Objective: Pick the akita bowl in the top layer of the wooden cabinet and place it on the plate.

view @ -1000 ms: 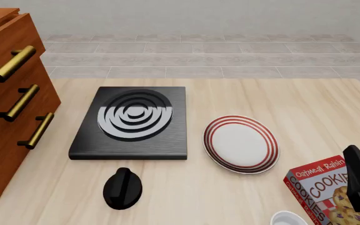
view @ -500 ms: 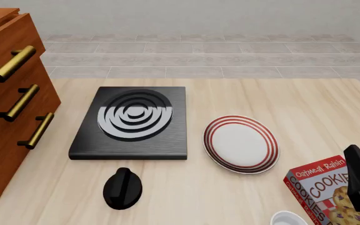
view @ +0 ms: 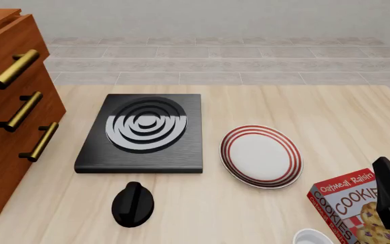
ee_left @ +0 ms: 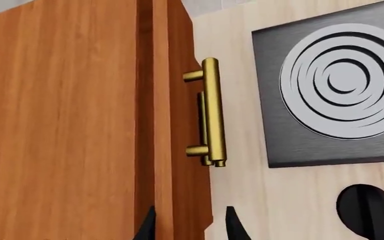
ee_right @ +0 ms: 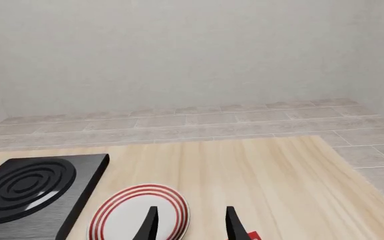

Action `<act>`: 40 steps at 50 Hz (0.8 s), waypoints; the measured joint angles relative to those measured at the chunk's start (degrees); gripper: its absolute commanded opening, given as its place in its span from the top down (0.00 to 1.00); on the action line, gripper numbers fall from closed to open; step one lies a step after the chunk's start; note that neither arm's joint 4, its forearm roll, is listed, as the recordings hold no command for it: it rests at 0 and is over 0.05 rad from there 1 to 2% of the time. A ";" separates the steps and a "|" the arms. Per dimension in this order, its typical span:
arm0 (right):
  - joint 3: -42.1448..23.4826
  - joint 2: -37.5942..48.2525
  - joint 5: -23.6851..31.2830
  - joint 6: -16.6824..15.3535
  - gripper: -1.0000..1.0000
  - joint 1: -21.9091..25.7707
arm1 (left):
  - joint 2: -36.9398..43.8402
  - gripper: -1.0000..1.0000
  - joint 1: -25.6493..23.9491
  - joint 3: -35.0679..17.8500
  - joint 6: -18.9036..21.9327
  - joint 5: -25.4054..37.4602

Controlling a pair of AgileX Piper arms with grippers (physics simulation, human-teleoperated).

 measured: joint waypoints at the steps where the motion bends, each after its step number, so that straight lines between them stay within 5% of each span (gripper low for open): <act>1: 0.00 0.00 -0.01 -0.01 0.00 0.00 | -0.02 0.00 -0.16 0.00 -0.24 0.03; 40: 0.03 -0.02 -0.07 0.01 0.00 -0.04 | 1.09 0.00 -7.53 -0.44 -5.13 1.33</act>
